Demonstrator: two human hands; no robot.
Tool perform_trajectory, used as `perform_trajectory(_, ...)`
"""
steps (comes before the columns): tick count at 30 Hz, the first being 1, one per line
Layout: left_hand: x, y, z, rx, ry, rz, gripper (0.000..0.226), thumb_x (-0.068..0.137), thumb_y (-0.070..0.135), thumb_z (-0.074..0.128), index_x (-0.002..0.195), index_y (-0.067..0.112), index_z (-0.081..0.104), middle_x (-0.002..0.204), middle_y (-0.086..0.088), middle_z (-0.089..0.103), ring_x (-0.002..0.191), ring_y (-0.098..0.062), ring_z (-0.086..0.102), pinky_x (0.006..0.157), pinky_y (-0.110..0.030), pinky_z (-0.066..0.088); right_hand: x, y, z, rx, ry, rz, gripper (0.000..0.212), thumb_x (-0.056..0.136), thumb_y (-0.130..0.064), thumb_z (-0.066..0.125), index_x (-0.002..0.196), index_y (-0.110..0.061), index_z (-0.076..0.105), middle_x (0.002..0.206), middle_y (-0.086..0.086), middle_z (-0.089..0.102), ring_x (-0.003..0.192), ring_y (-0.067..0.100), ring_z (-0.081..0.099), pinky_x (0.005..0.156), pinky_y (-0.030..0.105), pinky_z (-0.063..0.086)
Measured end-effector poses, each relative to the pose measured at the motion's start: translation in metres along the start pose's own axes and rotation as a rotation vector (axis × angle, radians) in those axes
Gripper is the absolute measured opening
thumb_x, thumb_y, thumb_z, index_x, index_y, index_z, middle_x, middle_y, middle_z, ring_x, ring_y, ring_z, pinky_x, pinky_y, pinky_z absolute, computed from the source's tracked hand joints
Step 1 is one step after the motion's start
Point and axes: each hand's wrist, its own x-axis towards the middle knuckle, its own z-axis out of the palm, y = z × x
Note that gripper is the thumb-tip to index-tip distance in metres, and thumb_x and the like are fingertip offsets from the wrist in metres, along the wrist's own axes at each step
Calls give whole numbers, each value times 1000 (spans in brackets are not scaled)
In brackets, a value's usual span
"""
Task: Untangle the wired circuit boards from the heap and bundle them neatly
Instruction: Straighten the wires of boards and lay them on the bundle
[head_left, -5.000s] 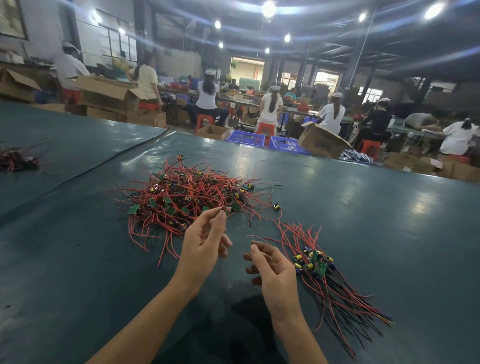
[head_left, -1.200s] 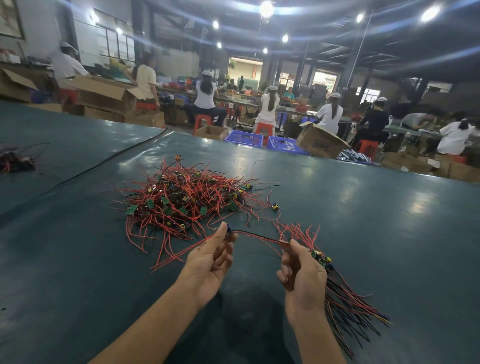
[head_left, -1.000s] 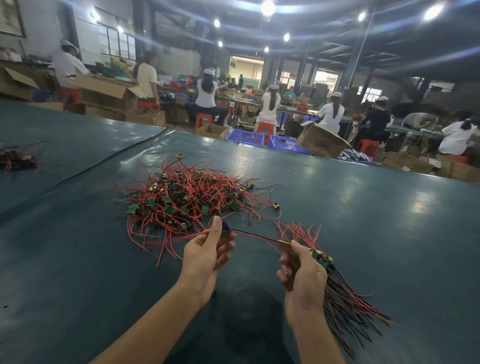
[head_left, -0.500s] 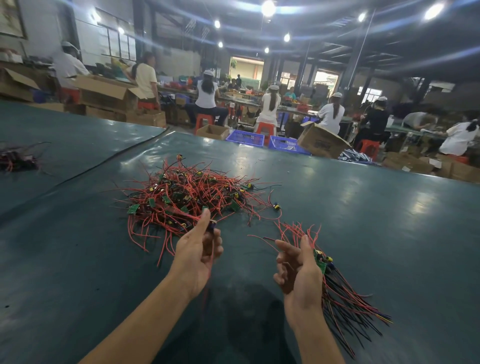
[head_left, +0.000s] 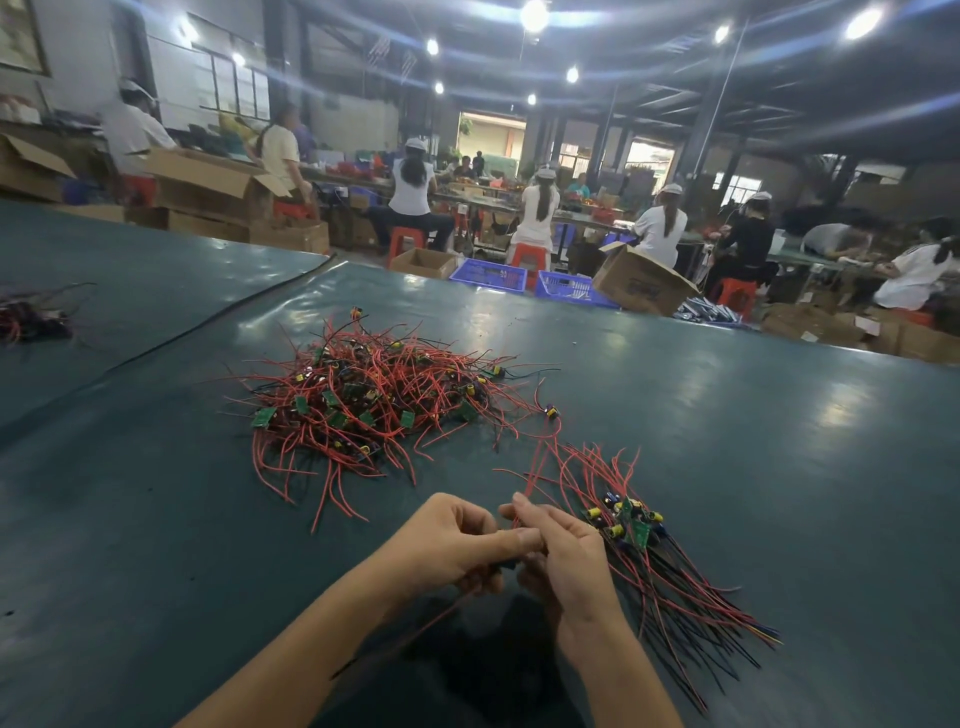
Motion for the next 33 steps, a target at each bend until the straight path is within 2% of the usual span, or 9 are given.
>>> perform_trajectory(3,1,-1,2,46,9,15,34,69,47,75,59,16,65,54,-3,65,46,-14,54,50,-25,42,3,0,-1,46,106,10,25,88,-23,70,65,-14,77,52,-2,54,45,11,43,42,19,35)
perform_trajectory(6,1,-2,2,67,-9,41,31,80,36,75,65,14,60,52,0,64,45,-11,55,49,-22,41,7,-4,-7,172,217,7,28,90,-18,67,66,-10,76,45,-5,34,37,7,27,37,18,26)
perform_trajectory(10,1,-1,-2,136,-78,79,29,81,39,75,64,20,61,54,1,64,51,-13,60,55,-25,46,15,-14,-21,356,326,11,18,92,-14,63,79,-3,70,42,-7,39,31,4,24,32,16,21)
perform_trajectory(16,0,-1,-3,177,-105,96,34,69,56,75,59,26,63,55,1,65,52,-15,60,58,-28,45,20,-20,-34,460,439,-37,19,94,-17,62,80,-6,68,43,-8,37,31,4,25,32,15,22)
perform_trajectory(19,0,-2,-5,167,-18,107,37,73,54,74,62,21,63,55,0,66,52,-15,59,57,-28,44,20,-13,-25,321,414,-80,21,91,-25,67,76,-11,72,54,-8,46,33,3,24,33,16,23)
perform_trajectory(22,2,-3,-7,200,75,136,35,83,43,72,63,16,63,57,-2,68,51,-11,58,55,-21,44,14,-2,-8,79,243,-73,25,85,-32,72,69,-13,77,48,-10,42,35,3,28,34,16,27)
perform_trajectory(24,3,-3,-9,245,88,149,32,85,38,72,63,16,63,57,-2,69,49,-8,58,52,-16,42,7,3,3,-38,115,-57,25,85,-31,71,67,-16,78,46,-7,49,38,4,37,38,16,31)
perform_trajectory(27,2,-4,-8,253,52,142,31,83,42,72,63,20,63,59,-1,69,51,-9,60,53,-18,43,5,3,6,-76,114,-69,28,89,-27,68,66,-16,79,49,-3,56,41,5,43,40,18,34)
perform_trajectory(33,0,-3,-4,249,-111,124,32,73,54,73,61,27,62,57,2,68,54,-10,63,56,-17,44,20,-19,-32,345,401,-42,25,95,-19,61,78,-4,72,46,-8,41,33,2,25,31,15,21)
